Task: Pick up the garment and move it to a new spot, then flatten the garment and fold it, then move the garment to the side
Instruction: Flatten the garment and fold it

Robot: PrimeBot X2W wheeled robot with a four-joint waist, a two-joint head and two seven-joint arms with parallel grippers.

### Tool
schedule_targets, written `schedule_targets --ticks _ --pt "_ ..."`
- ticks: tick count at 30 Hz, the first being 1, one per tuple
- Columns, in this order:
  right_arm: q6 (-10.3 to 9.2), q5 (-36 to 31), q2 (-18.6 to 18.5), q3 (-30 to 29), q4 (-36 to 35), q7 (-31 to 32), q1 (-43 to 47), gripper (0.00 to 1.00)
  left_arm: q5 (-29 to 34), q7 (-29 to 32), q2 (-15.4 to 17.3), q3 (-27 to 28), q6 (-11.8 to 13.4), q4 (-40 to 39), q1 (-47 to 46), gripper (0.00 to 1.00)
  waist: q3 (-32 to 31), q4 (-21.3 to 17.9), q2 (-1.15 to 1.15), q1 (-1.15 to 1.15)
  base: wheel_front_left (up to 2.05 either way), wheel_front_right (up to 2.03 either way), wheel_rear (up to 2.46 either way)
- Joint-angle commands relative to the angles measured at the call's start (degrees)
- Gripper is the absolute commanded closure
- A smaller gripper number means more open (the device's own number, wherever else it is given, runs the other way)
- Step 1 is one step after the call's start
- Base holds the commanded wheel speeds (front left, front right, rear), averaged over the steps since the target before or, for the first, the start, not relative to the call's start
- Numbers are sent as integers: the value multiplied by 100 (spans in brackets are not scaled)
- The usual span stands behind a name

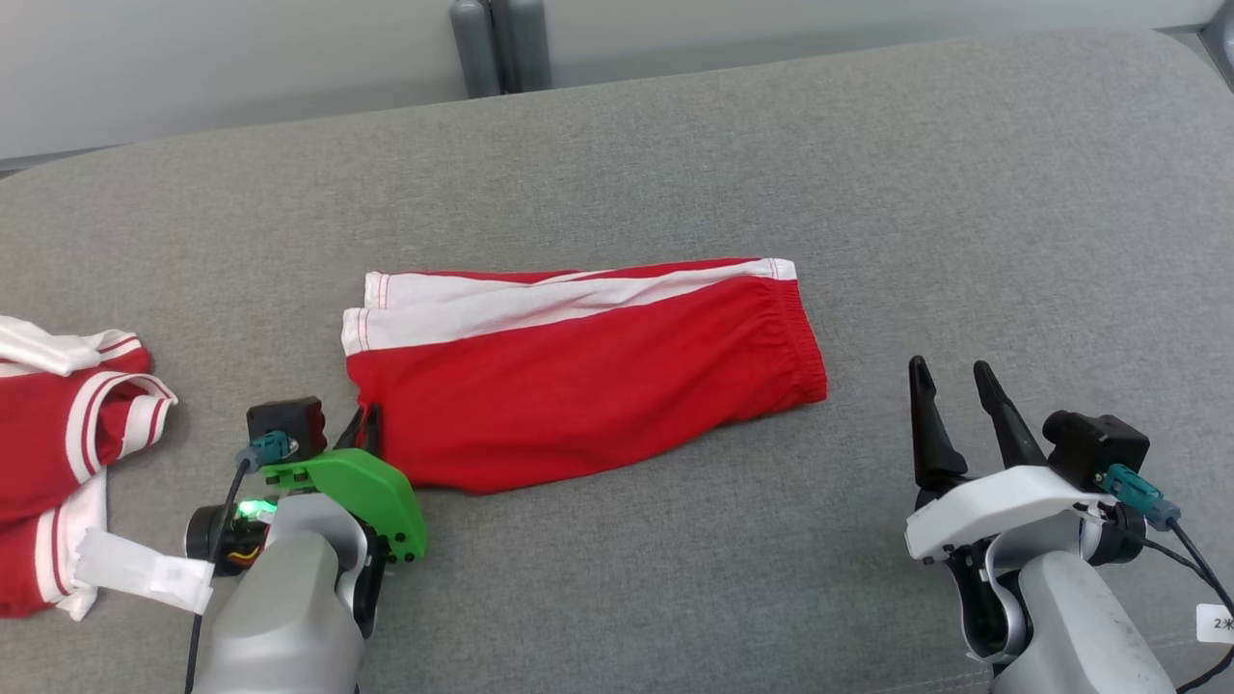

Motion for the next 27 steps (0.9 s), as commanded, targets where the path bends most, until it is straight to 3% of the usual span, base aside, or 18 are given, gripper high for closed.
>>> schedule_targets --ticks 1,3,4,5,6,11,15,27 --pt "-8 -44 -10 17 17 -17 57 0 -146 -23 23 -63 54 -82 157 100 -130 154 0 0 0 0 0" --pt "-8 -36 -10 47 31 -17 46 0 -234 -28 23 -180 170 -275 258 100 -131 191 0 0 0 0 0" --pt "-8 -19 -10 72 36 -17 32 0 -268 -30 22 -246 267 -465 313 72 -126 213 0 0 0 0 0" --pt "-8 26 -9 105 48 -17 23 0 -268 -30 22 -307 337 -631 378 9 -121 235 0 0 0 0 0" --pt "-8 76 -9 155 61 -17 4 0 -268 -28 22 -367 425 -848 486 0 -112 260 0 0 0 0 0" --pt "-8 149 -10 377 151 -17 -156 0 -253 -27 21 -402 734 -1936 995 0 -64 394 0 0 0 0 0" --pt "-8 150 -11 456 405 -17 -301 0 -126 -27 21 -451 807 -2484 1366 0 -30 547 0 0 0 0 0" --pt "-8 363 -11 401 1517 -17 -572 0 -88 -28 21 -600 835 -2988 1766 0 78 1027 0 0 0 0 0"
